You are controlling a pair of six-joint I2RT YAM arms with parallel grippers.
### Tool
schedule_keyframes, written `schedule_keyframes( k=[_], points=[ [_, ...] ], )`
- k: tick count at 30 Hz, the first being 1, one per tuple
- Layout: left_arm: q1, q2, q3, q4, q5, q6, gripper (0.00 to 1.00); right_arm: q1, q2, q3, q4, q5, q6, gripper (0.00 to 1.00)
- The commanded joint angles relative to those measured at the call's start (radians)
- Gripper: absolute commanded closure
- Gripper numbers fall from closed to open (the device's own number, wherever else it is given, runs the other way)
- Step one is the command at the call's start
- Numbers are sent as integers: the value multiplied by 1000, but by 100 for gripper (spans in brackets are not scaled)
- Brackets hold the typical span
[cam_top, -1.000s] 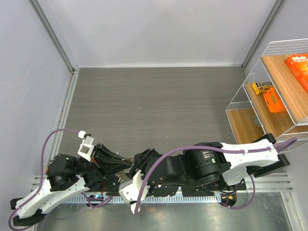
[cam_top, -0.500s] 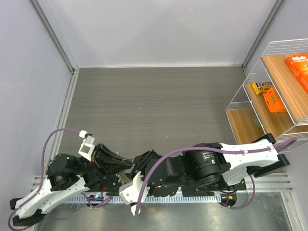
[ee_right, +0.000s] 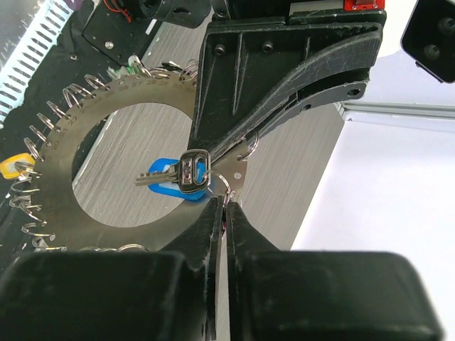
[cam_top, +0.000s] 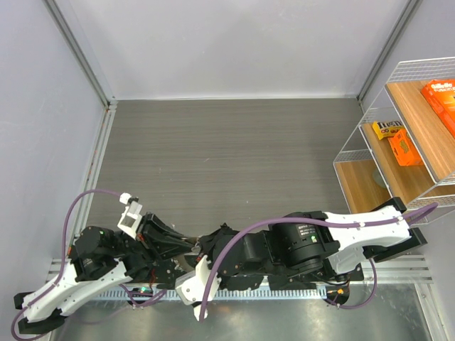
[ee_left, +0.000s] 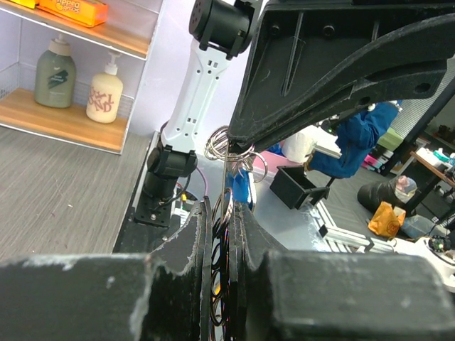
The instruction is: Put the keys on the keyring
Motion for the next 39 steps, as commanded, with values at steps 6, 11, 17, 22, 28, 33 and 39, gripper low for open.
schedule_keyframes(
  k=[6,11,17,22,28,33,39],
  points=[
    [0,-19,35,118,108,26,100,-11,8,49,-31,-13,30,94],
    [2,-33,21,125,152,61,100,-20,-23,70,-16,-96,79,94],
    [0,-38,12,139,164,86,97,-26,-78,57,26,-191,156,94],
    [0,-70,-17,179,194,96,90,-31,-164,-23,116,-257,222,95],
    [0,-55,-60,288,240,89,82,-34,-299,-227,360,-320,297,95],
    [0,-18,-63,322,252,106,66,-34,-356,-310,480,-329,361,95],
    [0,-6,-57,302,203,136,22,-34,-392,-388,557,-312,410,94]
  ],
)
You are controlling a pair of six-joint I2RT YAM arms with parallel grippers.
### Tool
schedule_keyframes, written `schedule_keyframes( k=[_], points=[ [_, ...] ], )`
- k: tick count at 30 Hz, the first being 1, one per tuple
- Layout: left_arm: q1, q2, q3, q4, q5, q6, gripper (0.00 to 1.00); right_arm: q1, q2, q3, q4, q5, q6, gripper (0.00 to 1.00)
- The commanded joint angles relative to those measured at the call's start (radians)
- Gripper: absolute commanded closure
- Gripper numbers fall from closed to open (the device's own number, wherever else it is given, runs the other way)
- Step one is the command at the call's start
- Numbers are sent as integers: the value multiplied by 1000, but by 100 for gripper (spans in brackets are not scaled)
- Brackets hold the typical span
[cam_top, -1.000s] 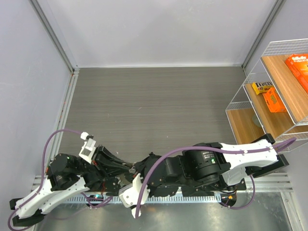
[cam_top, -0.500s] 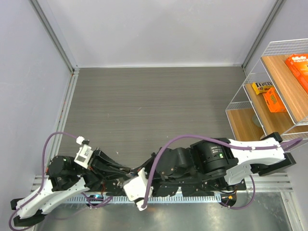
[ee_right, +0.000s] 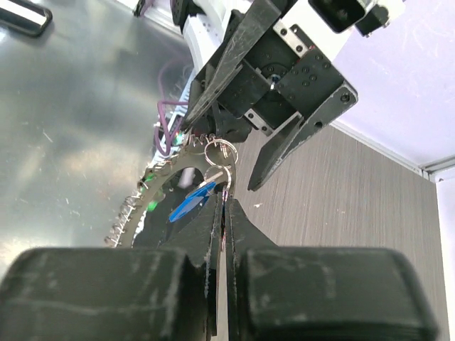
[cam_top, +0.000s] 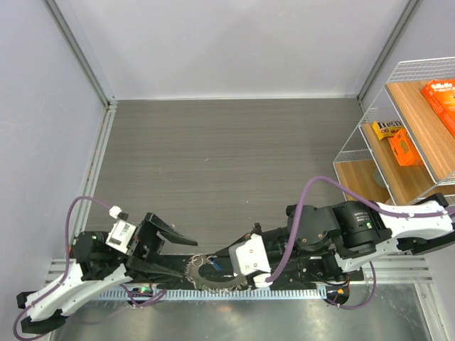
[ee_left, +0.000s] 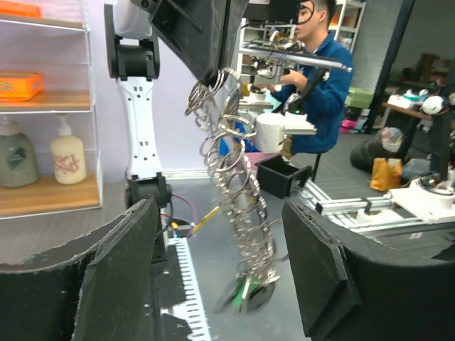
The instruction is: Put the keys on the keyring
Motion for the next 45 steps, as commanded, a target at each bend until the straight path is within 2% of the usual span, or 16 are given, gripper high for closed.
schedule_keyframes(
  k=[1,4,13,17,22,30,41,45],
  points=[
    [-2,9,15,28,-44,34,18,5,-35,-38,171,0,67,94],
    [-2,-2,26,19,-97,44,11,5,-48,-61,192,20,84,94],
    [-1,-18,150,-127,-277,74,7,5,-51,-89,197,118,153,95],
    [-2,-9,200,-156,-288,52,7,5,-37,-110,212,202,191,95],
    [-2,84,253,-182,-269,-11,9,5,-20,-132,252,242,209,94],
    [-1,138,208,-151,-269,-56,10,5,-43,-166,296,265,202,95],
    [-2,186,182,-122,-234,-93,21,5,-39,-169,323,293,205,94],
    [-2,195,170,-116,-228,-94,31,5,-23,-150,323,322,216,95]
  ],
)
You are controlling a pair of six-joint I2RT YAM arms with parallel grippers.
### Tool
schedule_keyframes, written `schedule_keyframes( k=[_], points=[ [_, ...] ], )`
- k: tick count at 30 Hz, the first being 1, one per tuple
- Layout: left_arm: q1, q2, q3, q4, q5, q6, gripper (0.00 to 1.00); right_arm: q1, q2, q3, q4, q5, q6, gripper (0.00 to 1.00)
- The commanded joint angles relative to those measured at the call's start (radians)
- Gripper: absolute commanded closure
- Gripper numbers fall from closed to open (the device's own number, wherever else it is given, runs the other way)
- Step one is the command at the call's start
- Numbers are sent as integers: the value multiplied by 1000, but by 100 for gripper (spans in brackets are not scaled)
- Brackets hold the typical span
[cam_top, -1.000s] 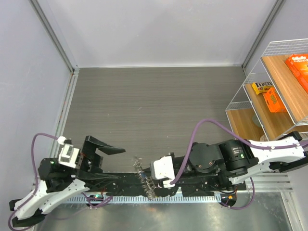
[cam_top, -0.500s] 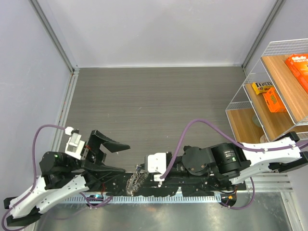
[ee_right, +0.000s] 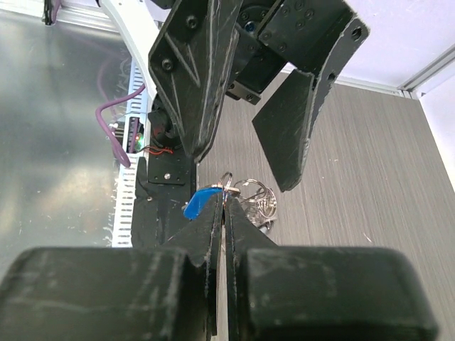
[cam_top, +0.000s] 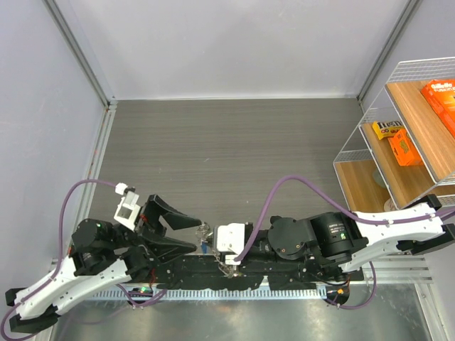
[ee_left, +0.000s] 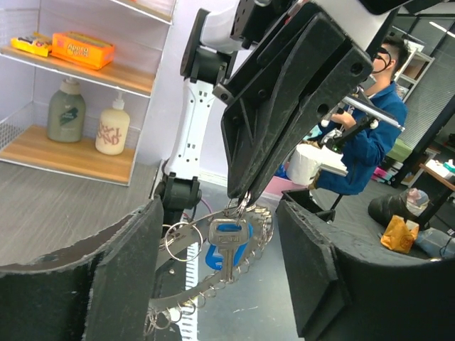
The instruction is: Put the keys on the keyring
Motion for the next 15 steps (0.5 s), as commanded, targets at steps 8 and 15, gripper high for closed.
schedule_keyframes(
  k=[8,15],
  points=[
    [-2,22,-19,71,50,-18,42,3,14,69,91,83,34,95],
    [-2,19,-30,94,76,-29,58,-1,33,80,91,86,39,95]
  ],
)
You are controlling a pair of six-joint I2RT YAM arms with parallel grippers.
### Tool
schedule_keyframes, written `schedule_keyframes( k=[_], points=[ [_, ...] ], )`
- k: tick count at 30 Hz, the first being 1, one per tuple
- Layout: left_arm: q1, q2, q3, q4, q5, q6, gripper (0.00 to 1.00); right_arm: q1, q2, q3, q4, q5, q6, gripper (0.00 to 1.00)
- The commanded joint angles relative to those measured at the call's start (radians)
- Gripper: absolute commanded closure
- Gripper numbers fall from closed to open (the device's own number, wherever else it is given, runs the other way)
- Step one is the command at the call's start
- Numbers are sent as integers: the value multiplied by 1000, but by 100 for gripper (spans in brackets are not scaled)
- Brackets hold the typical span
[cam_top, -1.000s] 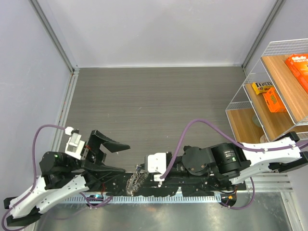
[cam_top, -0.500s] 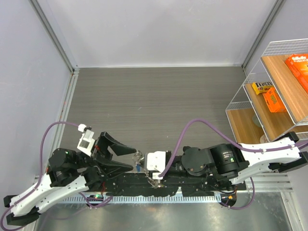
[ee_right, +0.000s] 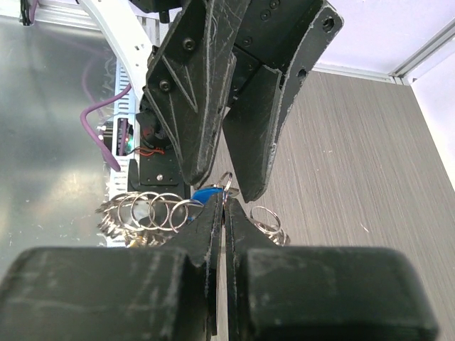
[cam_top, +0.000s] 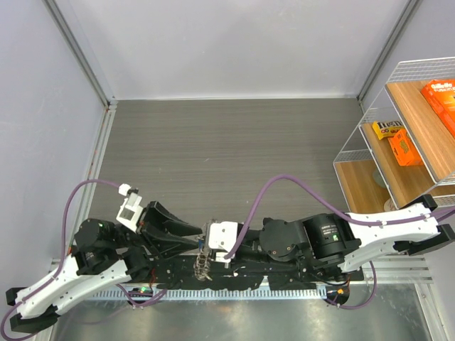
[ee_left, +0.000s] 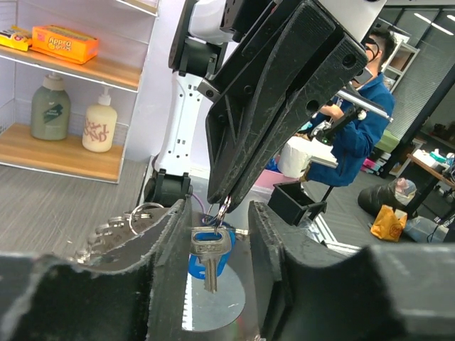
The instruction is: Put the keys on the keyring
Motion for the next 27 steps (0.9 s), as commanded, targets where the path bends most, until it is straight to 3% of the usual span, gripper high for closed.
schedule_keyframes(
  k=[1,8,18,21,27],
  points=[
    [-2,6,-5,62,36,-18,62,-1,0,65,84,23,17,95],
    [-1,-12,-11,53,54,-19,78,-4,3,76,86,31,17,95],
    [-2,-40,-20,52,53,-21,85,-5,0,78,78,32,19,95],
    [-2,-31,-12,50,53,-19,99,-5,3,81,81,31,17,94],
    [-2,-14,-12,59,64,-19,100,-6,-2,81,93,32,17,94]
  ],
)
